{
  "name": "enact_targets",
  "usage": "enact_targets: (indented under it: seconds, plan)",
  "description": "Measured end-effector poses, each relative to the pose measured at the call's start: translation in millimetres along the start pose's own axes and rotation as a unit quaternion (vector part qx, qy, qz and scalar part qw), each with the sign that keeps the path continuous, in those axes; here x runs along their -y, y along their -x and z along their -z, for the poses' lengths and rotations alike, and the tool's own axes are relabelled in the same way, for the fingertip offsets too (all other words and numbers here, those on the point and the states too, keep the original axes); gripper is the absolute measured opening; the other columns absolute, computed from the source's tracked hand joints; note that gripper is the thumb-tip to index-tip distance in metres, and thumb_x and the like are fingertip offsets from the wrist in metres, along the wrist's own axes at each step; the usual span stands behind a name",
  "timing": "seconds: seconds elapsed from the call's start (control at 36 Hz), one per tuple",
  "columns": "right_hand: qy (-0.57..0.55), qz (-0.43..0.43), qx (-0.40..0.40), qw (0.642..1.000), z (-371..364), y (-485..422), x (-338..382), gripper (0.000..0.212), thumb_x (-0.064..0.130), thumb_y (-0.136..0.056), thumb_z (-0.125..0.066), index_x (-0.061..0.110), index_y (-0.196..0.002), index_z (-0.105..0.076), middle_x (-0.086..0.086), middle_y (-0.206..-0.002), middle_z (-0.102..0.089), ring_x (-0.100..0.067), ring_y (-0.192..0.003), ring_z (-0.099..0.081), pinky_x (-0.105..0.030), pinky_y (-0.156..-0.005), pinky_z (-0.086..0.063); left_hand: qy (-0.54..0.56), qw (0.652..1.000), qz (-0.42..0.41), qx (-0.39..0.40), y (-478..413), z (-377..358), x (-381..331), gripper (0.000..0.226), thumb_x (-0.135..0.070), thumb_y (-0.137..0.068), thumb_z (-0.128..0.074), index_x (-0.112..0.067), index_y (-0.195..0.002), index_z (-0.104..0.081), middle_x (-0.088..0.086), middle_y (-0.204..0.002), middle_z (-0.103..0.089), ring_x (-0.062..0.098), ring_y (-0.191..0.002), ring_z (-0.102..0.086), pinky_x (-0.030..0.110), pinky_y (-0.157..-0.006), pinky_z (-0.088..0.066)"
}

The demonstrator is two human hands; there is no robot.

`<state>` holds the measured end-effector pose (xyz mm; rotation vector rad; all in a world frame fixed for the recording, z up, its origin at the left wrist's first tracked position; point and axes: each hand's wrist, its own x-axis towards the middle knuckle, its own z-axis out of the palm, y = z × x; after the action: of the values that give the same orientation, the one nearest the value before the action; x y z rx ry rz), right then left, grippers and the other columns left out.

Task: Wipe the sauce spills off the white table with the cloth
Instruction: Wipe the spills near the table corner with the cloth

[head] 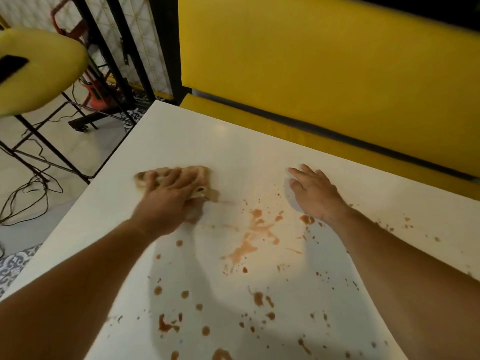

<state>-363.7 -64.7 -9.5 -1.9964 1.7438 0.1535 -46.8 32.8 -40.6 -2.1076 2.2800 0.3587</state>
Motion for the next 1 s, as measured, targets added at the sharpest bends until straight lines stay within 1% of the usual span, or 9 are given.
enact_targets:
  seconds: [0.14,0.28,0.36,0.47,0.64,0.75,0.83,0.92,1.0]
  plan:
    - [0.019,0.015,0.005,1.000,-6.4,4.3,8.5,0.047,0.044,-0.102,-0.021,0.042,-0.149,-0.025,0.009,-0.161,-0.011,-0.025,-0.146,-0.007,-0.057,-0.114,-0.015,0.052,0.982,0.177,-0.044,35.8,-2.3,2.9,0.060,-0.060,-0.098,-0.022,-0.033,-0.149,-0.032,-0.004,-0.161,-0.022,0.028,-0.148,-0.010,0.064,-0.111,0.002]
    - [0.028,0.003,-0.004,1.000,-6.7,9.5,-0.2,0.047,0.046,-0.102,-0.020,0.041,-0.149,-0.024,0.007,-0.162,-0.011,-0.026,-0.147,-0.007,-0.057,-0.114,-0.017,0.162,0.911,0.371,-0.074,10.9,-6.9,-63.5,0.047,-0.046,-0.100,-0.025,-0.036,-0.146,-0.033,0.001,-0.160,-0.019,0.034,-0.147,-0.004,0.073,-0.107,0.004]
    - [0.008,-0.008,-0.011,1.000,-3.5,12.6,-15.3,0.047,0.046,-0.102,-0.021,0.041,-0.149,-0.025,0.006,-0.162,-0.011,-0.026,-0.147,-0.007,-0.057,-0.115,-0.015,0.171,0.894,0.411,-0.052,-12.0,-6.1,-97.6,0.049,-0.039,-0.102,-0.020,-0.034,-0.151,-0.024,-0.001,-0.163,-0.009,0.035,-0.148,0.004,0.073,-0.107,0.005]
    - [-0.027,-0.008,-0.021,0.999,2.5,16.6,-34.7,0.046,0.045,-0.103,-0.022,0.040,-0.148,-0.029,0.005,-0.161,-0.015,-0.024,-0.146,-0.011,-0.053,-0.116,-0.017,0.150,0.923,0.352,-0.037,-38.0,-15.5,-141.8,0.052,-0.032,-0.102,-0.026,-0.036,-0.153,-0.017,-0.004,-0.164,-0.001,0.035,-0.148,0.009,0.075,-0.105,0.006]
    - [-0.076,-0.014,-0.044,0.996,13.2,23.4,-58.8,0.046,0.043,-0.103,-0.026,0.037,-0.148,-0.031,0.006,-0.160,-0.017,-0.022,-0.147,-0.011,-0.044,-0.119,-0.011,0.110,0.985,0.130,0.010,-64.6,-18.5,-206.4,0.054,-0.048,-0.102,-0.016,-0.033,-0.154,-0.014,-0.006,-0.164,0.003,0.035,-0.148,0.014,0.075,-0.104,0.015]
    - [-0.086,-0.021,-0.046,0.995,20.3,26.3,-63.1,0.046,0.040,-0.104,-0.027,0.034,-0.148,-0.033,0.005,-0.160,-0.018,-0.019,-0.147,-0.011,-0.040,-0.120,-0.009,0.050,0.999,-0.002,0.015,-52.1,-20.8,-181.1,0.054,-0.053,-0.101,-0.015,-0.037,-0.153,-0.017,-0.011,-0.163,-0.001,0.029,-0.149,0.010,0.070,-0.109,0.012]
    - [-0.071,-0.012,-0.039,0.997,18.2,26.2,-51.5,0.046,0.041,-0.104,-0.025,0.035,-0.148,-0.032,0.004,-0.160,-0.018,-0.021,-0.147,-0.013,-0.042,-0.119,-0.012,0.021,0.994,-0.101,0.033,-38.5,-17.6,-150.1,0.055,-0.055,-0.099,-0.019,-0.040,-0.152,-0.019,-0.013,-0.163,-0.005,0.022,-0.150,0.007,0.061,-0.115,0.007]
    - [-0.048,0.013,-0.033,0.998,10.7,23.0,-34.7,0.045,0.042,-0.104,-0.023,0.037,-0.148,-0.031,0.004,-0.160,-0.017,-0.024,-0.147,-0.012,-0.044,-0.119,-0.013,-0.003,0.992,-0.122,0.039,-27.3,-13.7,-120.3,0.060,-0.061,-0.096,-0.014,-0.041,-0.152,-0.018,-0.015,-0.162,-0.005,0.017,-0.150,0.004,0.052,-0.117,0.010]
    - [-0.043,0.028,-0.035,0.998,3.8,21.1,-20.5,0.046,0.041,-0.103,-0.023,0.037,-0.148,-0.031,0.004,-0.160,-0.018,-0.025,-0.146,-0.012,-0.046,-0.119,-0.014,-0.008,0.997,-0.078,0.023,-8.9,-11.6,-82.7,0.072,-0.066,-0.087,-0.003,-0.039,-0.152,-0.020,-0.014,-0.162,-0.011,0.019,-0.150,-0.004,0.050,-0.116,0.008]
